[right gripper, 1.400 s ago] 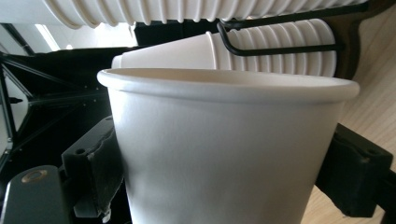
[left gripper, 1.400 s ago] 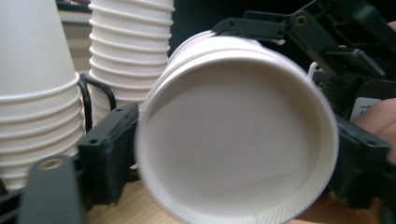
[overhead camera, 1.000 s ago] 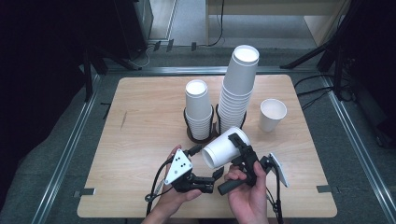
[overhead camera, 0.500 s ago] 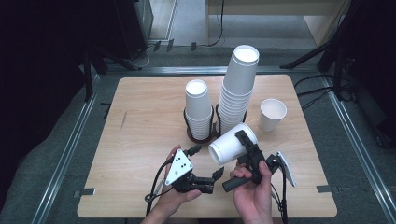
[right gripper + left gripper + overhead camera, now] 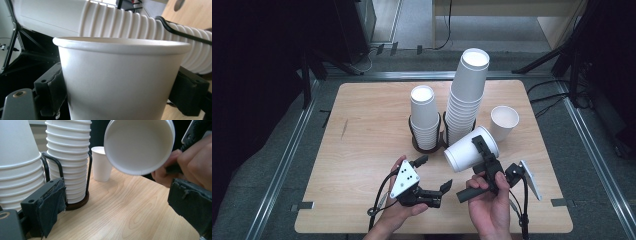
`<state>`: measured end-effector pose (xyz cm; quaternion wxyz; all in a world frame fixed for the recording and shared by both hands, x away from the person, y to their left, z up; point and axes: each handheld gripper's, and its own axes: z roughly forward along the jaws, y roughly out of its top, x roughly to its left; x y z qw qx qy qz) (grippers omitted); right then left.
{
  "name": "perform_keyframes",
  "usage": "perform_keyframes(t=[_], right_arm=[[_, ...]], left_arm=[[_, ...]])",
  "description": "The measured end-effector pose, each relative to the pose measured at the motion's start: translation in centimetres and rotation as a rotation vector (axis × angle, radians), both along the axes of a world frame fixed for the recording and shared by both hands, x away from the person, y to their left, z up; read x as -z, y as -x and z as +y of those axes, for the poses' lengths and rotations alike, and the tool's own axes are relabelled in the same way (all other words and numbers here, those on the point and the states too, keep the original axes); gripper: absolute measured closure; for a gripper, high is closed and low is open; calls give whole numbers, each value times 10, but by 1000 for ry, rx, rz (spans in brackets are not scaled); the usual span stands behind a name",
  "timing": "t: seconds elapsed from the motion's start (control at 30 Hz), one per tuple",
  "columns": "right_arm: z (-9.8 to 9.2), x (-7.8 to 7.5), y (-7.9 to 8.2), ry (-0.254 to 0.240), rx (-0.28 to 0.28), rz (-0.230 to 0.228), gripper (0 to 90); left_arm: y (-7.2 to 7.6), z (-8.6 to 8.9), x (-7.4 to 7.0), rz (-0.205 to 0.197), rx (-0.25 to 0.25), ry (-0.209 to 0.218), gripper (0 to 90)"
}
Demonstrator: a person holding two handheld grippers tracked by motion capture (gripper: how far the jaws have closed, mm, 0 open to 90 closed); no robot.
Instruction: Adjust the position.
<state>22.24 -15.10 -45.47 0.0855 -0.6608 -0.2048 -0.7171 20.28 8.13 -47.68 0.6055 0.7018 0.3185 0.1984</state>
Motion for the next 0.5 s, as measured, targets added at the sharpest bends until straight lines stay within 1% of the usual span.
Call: perform_keyframes(t=[0.03,0.1,0.13,0.17,0.2,0.23,0.27,0.3,0.33,0.43,0.47,0.5], right_arm=[[0,0,0,0,0,0,135],[-1,-4,1,28,12,-27,135],[-2,-5,1,40,15,-32,135],[-2,-5,1,40,15,-32,135],[-2,-6,1,62,26,-47,135],[-2,-6,1,62,26,-47,135],[-3,-8,2,93,40,-61,135],[-3,-8,2,93,40,-61,135],[-4,-9,2,137,54,-80,136],[-5,-12,1,195,69,-103,137],[-6,-13,1,216,79,-118,137],[-7,-14,1,234,82,-121,137]], left_arm=[[0,0,0,0,0,0,22],[0,0,0,0,-1,0,22],[0,0,0,0,-1,0,22],[0,0,0,0,-1,0,22],[0,0,0,1,-2,-1,22],[0,0,0,1,-2,-1,22],[0,0,1,3,-3,-2,22],[0,0,1,3,-3,-2,22],[0,0,1,3,-4,-3,22],[0,0,1,4,-4,-3,22],[0,0,1,3,-5,-4,22],[0,0,1,3,-5,-5,22]])
